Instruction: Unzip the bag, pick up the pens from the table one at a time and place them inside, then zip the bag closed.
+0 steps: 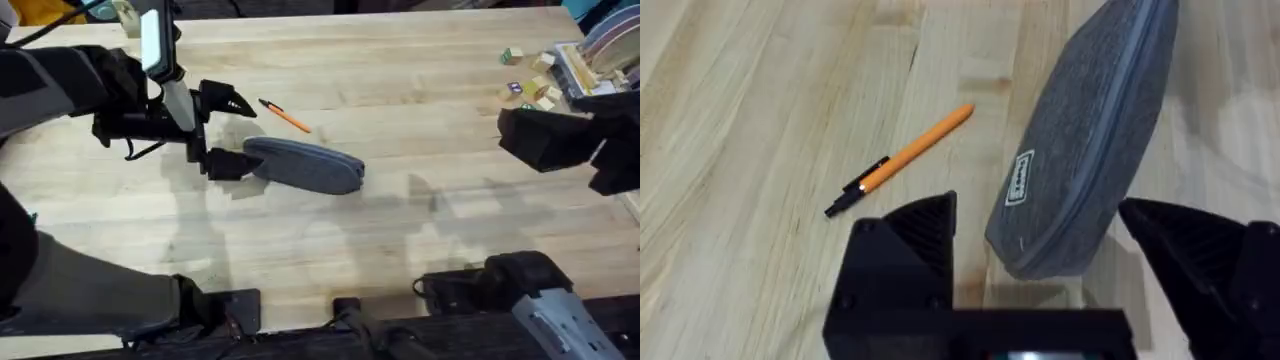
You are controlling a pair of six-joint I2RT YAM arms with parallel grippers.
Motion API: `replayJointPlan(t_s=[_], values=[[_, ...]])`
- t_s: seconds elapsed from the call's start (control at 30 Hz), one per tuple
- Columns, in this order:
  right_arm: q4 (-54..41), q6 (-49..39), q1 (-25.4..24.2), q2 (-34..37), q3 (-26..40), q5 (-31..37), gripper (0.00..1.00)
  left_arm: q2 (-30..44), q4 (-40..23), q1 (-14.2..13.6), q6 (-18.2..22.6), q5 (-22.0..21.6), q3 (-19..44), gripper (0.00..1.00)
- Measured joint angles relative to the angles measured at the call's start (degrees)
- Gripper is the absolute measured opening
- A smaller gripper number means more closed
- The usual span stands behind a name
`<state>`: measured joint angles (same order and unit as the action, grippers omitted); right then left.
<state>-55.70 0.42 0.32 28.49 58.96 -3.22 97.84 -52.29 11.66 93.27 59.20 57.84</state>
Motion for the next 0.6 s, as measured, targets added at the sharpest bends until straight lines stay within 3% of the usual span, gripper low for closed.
replayJointPlan(t_s=[0.6], values=[[0.00, 0.01, 0.00, 0.00, 0.00, 0.00, 0.998, 0.79, -1.53, -2.43, -0.02, -1.55, 0.07, 0.993]])
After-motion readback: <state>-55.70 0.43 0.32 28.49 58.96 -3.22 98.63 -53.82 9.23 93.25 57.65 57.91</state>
